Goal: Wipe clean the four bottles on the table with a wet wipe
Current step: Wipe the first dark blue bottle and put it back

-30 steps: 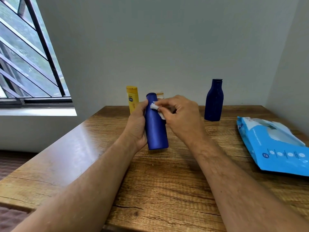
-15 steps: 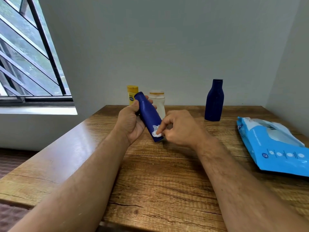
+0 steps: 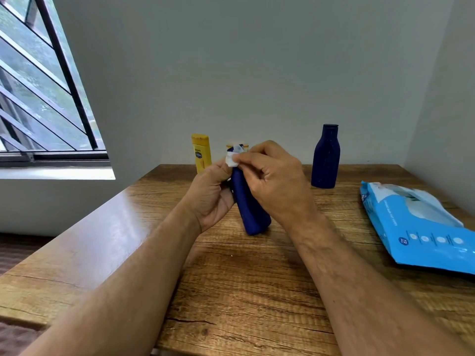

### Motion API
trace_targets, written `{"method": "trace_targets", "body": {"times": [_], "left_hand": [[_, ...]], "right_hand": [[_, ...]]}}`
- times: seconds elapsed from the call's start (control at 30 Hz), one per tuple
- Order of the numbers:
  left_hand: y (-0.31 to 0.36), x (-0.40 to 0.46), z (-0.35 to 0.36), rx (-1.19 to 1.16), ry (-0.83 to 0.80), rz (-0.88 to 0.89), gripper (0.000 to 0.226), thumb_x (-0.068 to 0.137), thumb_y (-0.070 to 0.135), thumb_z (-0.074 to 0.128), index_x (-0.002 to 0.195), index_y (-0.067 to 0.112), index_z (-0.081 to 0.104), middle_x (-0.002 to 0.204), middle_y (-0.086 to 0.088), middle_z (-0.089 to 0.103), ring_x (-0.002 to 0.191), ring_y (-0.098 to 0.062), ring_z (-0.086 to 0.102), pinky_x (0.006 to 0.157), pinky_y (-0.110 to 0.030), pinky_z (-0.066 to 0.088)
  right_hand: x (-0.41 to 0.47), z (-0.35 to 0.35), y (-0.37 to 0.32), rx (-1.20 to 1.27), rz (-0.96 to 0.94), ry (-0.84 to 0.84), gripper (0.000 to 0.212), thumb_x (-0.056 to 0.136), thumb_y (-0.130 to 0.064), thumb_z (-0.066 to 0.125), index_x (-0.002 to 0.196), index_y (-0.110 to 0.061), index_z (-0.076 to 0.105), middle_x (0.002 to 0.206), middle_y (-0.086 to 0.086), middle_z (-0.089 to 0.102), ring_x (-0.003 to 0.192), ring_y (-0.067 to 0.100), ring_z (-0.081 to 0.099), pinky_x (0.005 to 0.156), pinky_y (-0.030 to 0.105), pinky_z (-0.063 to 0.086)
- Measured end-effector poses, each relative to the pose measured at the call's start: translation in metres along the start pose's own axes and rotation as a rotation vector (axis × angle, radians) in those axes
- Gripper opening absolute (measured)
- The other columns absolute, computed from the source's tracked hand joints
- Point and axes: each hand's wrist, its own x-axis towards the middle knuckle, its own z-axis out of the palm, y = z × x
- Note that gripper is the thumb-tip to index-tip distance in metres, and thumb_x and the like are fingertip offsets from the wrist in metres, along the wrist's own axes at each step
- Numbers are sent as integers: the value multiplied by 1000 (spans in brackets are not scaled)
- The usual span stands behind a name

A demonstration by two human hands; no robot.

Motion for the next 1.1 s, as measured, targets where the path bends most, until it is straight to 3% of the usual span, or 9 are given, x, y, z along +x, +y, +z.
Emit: {"method": "trace_targets", "body": {"times": [0.1,0.2,0.3,0.47,0.6,0.73,0.87,1.1], "left_hand": [[0,0,0,48,-20,26,28,100,11,49,119,5,69,112,-14,71,104,-21,67,99,-37,53],[0,1,-3,116,-25,48,44,94,19,54,136,4,57,119,-14,66,107,-22,63,96,-37,55],[-3,2,-5,203,-38,93,44,93,20,56,135,10,57,120,-12,64,108,-20,59,92,-33,56],[-4,2,-4,394,-35,241,36,92,25,58,127,18,63,116,-7,67,105,-19,61,94,-34,53],[0,3,-4,504,43,347,38,93,22,59,129,12,62,117,-6,71,110,-22,65,94,-35,52],[1,4,-4,481,59,327,39,96,16,57,134,6,58,118,-7,70,109,-20,66,93,-34,53],[0,3,-7,423,10,264,41,98,18,56,137,6,55,120,-7,67,107,-20,62,96,-36,52],[0,2,-5,563,-17,324,35,95,17,56,129,11,61,117,-4,71,111,-24,63,99,-37,52]], "right_hand": [[2,2,-2,37,39,52,18,93,-17,66,109,-17,75,100,-7,62,90,1,59,85,10,49],[4,4,-3,166,268,137,15,93,-20,67,106,-22,75,97,-14,66,85,-1,62,78,11,52],[6,2,0,329,454,155,14,93,-20,67,105,-21,75,93,-10,71,81,1,64,68,11,52],[7,-3,3,388,462,114,10,88,-18,73,98,-17,76,86,-6,71,77,5,64,68,15,54],[3,2,0,324,354,63,7,84,-16,77,89,-20,75,86,-11,68,76,0,62,65,11,49],[1,4,-2,268,263,91,8,84,-17,77,88,-23,75,84,-14,64,75,0,61,65,11,48],[4,2,0,394,417,113,7,87,-16,74,93,-20,75,83,-11,68,73,-4,61,64,9,48],[7,-2,11,530,568,62,8,86,-18,75,93,-22,76,89,-10,74,85,3,68,68,13,53]]}}
